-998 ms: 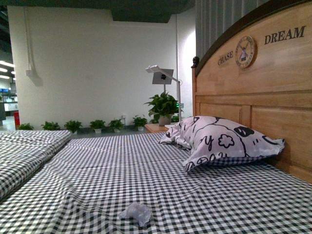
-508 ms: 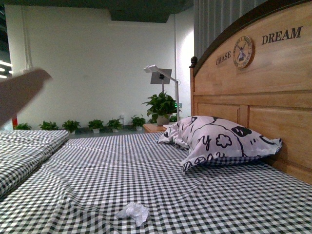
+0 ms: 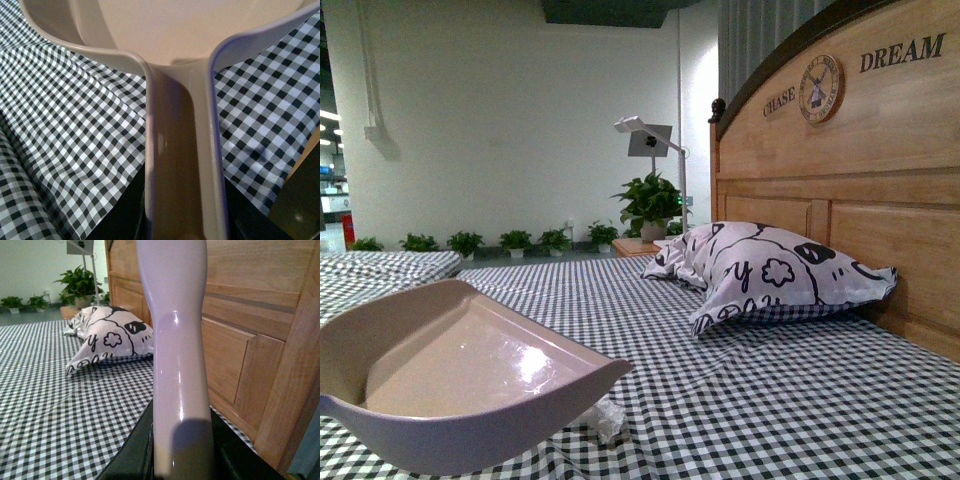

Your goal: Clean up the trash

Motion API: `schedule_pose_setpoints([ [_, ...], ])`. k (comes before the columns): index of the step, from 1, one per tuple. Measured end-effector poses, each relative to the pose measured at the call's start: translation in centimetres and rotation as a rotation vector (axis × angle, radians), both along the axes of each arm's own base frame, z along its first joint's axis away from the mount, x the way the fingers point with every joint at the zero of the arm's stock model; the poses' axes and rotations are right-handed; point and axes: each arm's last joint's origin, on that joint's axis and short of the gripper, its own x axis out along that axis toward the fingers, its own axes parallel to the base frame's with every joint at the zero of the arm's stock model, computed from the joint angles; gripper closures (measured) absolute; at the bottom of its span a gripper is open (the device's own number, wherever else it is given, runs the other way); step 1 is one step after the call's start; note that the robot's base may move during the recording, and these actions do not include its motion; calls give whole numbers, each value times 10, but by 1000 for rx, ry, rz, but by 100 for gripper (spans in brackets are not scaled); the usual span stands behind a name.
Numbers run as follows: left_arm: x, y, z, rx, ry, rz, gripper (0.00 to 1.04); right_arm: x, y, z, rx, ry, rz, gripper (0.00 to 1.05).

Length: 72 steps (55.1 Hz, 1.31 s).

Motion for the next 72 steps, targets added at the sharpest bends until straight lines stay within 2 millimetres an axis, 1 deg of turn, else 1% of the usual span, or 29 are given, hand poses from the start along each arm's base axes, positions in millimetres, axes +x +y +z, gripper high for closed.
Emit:
schedule_pose_setpoints([
  [5, 10, 2, -10, 21, 32, -5, 79, 0, 0, 0, 0, 0, 0, 84],
  [12, 27, 8, -34, 51, 101, -5, 79, 0, 0, 0, 0, 0, 0, 84],
  [15, 32, 9, -37, 51, 104, -3, 79, 0, 0, 0, 0, 0, 0, 84],
  [26, 49, 12, -47, 48, 121, -4, 79, 0, 0, 0, 0, 0, 0, 84],
  [33, 62, 7, -55, 51, 131, -18, 79, 0, 0, 0, 0, 0, 0, 84],
  [41, 72, 3, -63, 65, 147, -25, 79, 0, 0, 0, 0, 0, 0, 84],
  [54, 83, 2, -75, 86, 188, -16, 79, 0, 0, 0, 0, 0, 0, 84],
  [62, 89, 0, -78, 79, 197, -14, 79, 0, 0, 0, 0, 0, 0, 84],
  [72, 95, -4, -74, 76, 201, -25, 79, 0, 0, 0, 0, 0, 0, 84],
])
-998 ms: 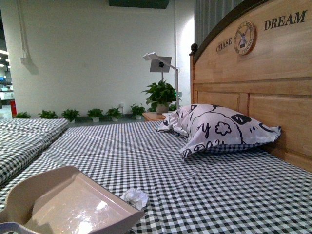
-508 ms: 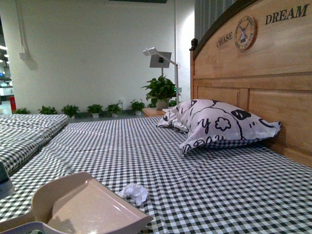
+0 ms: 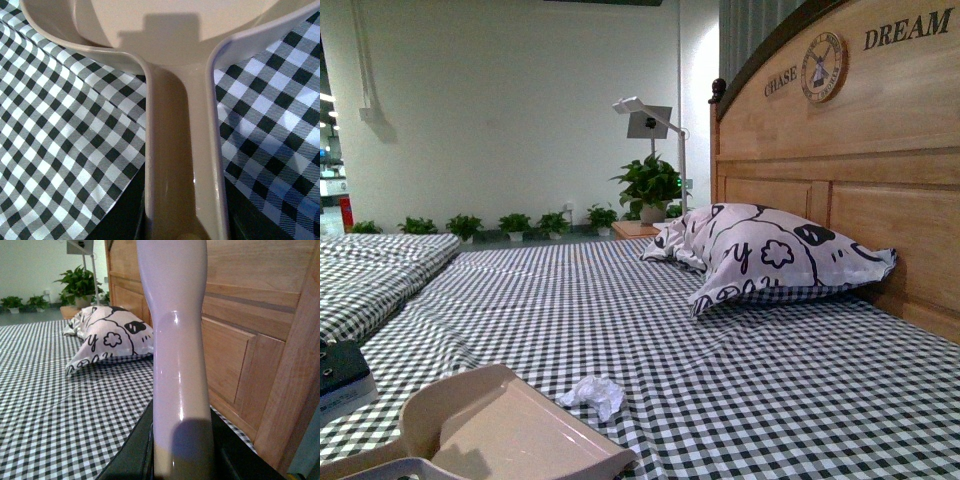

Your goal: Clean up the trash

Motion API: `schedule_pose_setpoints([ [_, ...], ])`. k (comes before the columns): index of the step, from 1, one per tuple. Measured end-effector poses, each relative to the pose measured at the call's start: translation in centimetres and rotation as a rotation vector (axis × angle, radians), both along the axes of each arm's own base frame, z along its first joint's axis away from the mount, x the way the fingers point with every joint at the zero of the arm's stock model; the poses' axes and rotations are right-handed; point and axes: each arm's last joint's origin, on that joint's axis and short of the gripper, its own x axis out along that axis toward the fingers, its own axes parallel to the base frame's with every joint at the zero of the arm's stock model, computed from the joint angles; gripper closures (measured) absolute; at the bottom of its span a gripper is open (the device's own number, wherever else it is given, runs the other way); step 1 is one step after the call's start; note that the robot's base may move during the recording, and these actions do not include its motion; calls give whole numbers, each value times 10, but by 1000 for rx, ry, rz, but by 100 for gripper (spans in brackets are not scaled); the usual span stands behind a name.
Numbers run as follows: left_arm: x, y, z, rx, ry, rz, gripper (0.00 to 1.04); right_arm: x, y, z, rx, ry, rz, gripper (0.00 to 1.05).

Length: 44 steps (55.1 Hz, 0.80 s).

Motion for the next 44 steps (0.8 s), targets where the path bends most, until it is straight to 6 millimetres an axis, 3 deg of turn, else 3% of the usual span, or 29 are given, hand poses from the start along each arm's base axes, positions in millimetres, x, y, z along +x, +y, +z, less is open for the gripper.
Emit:
schedule_pose_setpoints([
  [44, -3, 2, -10, 35, 111, -19, 79, 0, 0, 0, 0, 0, 0, 84],
])
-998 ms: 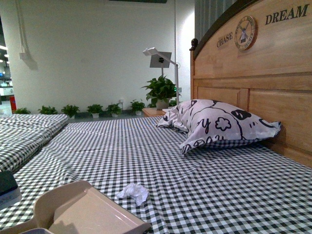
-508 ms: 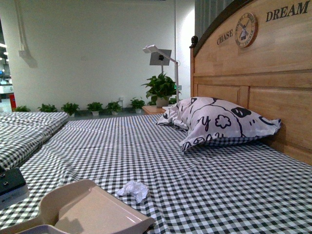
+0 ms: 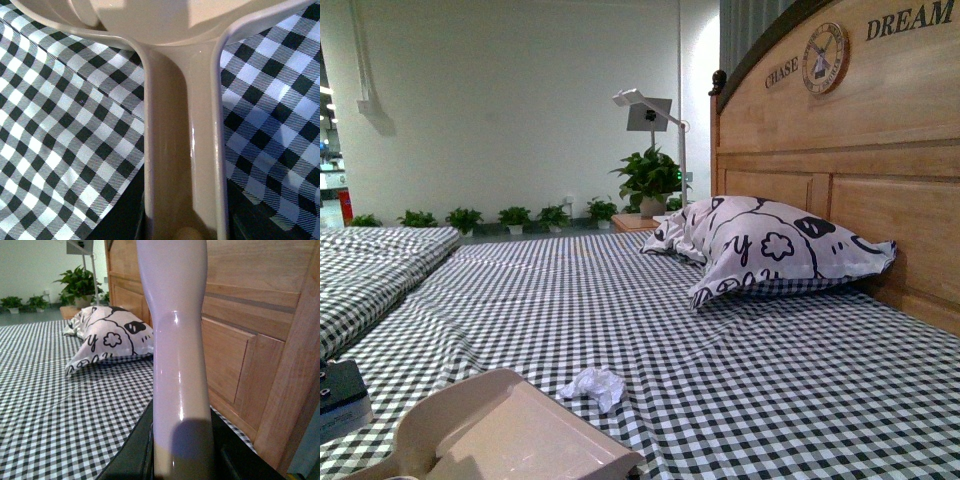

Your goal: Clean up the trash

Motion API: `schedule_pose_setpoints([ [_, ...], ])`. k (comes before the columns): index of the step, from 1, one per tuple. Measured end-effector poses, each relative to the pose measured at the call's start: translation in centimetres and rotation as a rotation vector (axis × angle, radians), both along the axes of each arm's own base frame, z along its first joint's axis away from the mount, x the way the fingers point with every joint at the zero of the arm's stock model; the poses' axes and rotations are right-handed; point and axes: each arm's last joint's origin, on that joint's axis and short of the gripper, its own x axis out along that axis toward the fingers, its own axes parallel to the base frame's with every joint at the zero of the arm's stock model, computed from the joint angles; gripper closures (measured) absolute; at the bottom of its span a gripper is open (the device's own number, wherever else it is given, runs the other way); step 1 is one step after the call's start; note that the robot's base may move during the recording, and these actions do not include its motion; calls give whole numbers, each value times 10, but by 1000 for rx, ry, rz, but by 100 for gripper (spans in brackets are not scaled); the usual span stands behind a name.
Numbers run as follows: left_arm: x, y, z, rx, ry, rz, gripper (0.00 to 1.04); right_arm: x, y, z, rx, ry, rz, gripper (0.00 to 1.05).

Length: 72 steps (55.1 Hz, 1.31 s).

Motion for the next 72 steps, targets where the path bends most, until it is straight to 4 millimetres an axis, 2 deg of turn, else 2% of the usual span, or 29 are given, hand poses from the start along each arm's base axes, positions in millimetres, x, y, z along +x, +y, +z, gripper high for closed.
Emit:
schedule_pose_setpoints([
  [21, 0, 0, 0, 3, 0, -2, 79, 0, 0, 0, 0, 0, 0, 84],
  [27, 0, 0, 0, 4, 0, -1, 79, 10, 1, 1, -58, 181, 87, 84],
  [33, 0, 0, 0, 4, 0, -1, 79, 41, 6, -2, -101, 332, 180, 84],
  [41, 0, 0, 0, 4, 0, -1, 79, 98, 23, -15, -156, 445, 277, 84],
  [44, 0, 0, 0, 4, 0, -2, 79, 123, 31, -24, -177, 498, 294, 84],
  [51, 0, 0, 0, 5, 0, -3, 79, 165, 49, -42, -236, 586, 316, 84],
  [54, 0, 0, 0, 5, 0, -3, 79, 187, 63, -50, -286, 617, 320, 84],
  [58, 0, 0, 0, 5, 1, -3, 79, 203, 75, -59, -339, 635, 318, 84],
  [63, 0, 0, 0, 5, 0, -4, 79, 223, 93, -80, -412, 677, 317, 84],
  [72, 0, 0, 0, 5, 0, -4, 79, 241, 113, -105, -479, 716, 290, 84],
])
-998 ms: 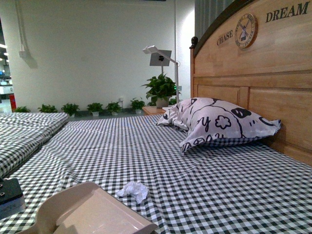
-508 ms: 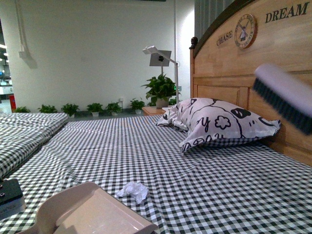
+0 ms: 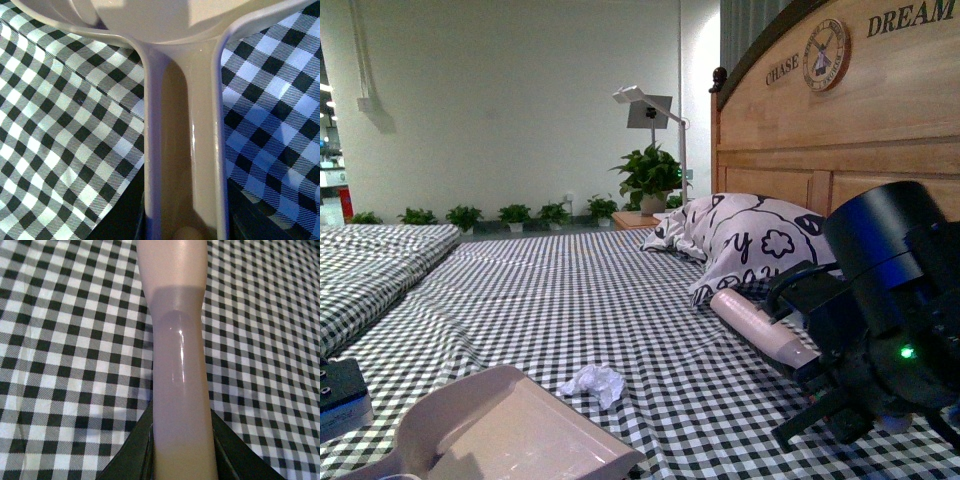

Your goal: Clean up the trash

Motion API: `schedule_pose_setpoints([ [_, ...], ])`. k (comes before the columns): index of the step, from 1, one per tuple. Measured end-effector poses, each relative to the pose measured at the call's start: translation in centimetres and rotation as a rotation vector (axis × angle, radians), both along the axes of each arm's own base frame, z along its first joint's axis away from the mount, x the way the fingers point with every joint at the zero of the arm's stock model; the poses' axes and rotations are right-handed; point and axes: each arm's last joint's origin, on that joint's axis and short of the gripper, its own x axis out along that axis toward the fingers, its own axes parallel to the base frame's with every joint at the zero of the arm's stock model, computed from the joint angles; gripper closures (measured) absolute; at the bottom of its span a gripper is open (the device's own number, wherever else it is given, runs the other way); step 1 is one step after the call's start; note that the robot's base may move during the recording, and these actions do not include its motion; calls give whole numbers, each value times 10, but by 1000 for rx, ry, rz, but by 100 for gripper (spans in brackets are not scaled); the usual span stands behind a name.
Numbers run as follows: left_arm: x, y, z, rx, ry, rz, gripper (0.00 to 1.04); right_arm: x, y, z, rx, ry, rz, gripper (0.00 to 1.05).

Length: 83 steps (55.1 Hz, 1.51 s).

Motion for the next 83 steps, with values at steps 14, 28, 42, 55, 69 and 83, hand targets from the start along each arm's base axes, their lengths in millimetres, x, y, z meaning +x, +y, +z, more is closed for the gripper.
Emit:
schedule_pose_setpoints([
  [14, 0, 0, 0, 0, 0, 0, 79, 21, 20, -18, -58, -6, -21, 84],
  [28, 0, 0, 0, 0, 0, 0, 79, 25, 37, -38, -100, 59, 35, 84],
  [42, 0, 0, 0, 0, 0, 0, 79, 25, 51, -51, -137, 117, 67, 84],
  [55, 0, 0, 0, 0, 0, 0, 79, 27, 64, -47, -112, 130, 110, 84],
  [69, 0, 0, 0, 0, 0, -1, 79, -8, 76, -39, 66, 328, 464, 84],
  [83, 0, 0, 0, 6, -2, -9, 79, -20, 38, 10, 264, 297, 629, 84],
])
